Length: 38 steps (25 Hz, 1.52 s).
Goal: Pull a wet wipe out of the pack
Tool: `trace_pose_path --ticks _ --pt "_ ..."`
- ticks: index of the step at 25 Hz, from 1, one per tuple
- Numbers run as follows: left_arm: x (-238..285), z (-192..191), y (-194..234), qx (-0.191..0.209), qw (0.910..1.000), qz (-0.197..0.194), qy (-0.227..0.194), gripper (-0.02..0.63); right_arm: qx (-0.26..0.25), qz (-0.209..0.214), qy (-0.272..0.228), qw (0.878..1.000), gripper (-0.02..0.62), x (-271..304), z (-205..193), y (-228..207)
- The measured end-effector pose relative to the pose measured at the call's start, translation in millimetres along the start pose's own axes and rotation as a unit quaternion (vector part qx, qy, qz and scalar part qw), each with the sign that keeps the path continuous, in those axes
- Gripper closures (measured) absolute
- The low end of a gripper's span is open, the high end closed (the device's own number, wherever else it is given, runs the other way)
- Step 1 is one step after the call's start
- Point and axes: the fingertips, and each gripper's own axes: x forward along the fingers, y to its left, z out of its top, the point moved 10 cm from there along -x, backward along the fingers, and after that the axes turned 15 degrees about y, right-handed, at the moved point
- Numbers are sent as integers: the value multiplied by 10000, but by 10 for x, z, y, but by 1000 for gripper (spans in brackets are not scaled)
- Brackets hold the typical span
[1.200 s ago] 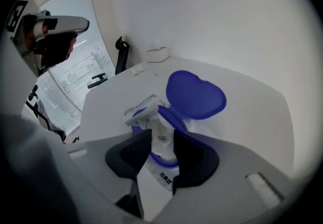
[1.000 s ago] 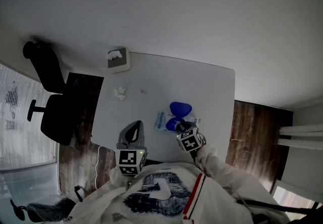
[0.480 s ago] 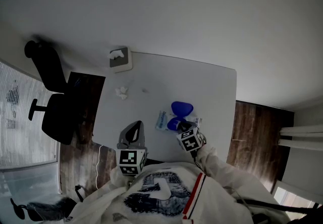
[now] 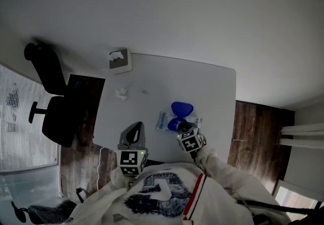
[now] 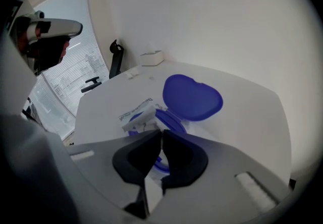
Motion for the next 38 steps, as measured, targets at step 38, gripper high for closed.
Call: trace_pose_path --ticks 38 --pt "275 272 2 661 9917 -1088 -183 601 1395 -591 -1003 9833 578 -529 -65 67"
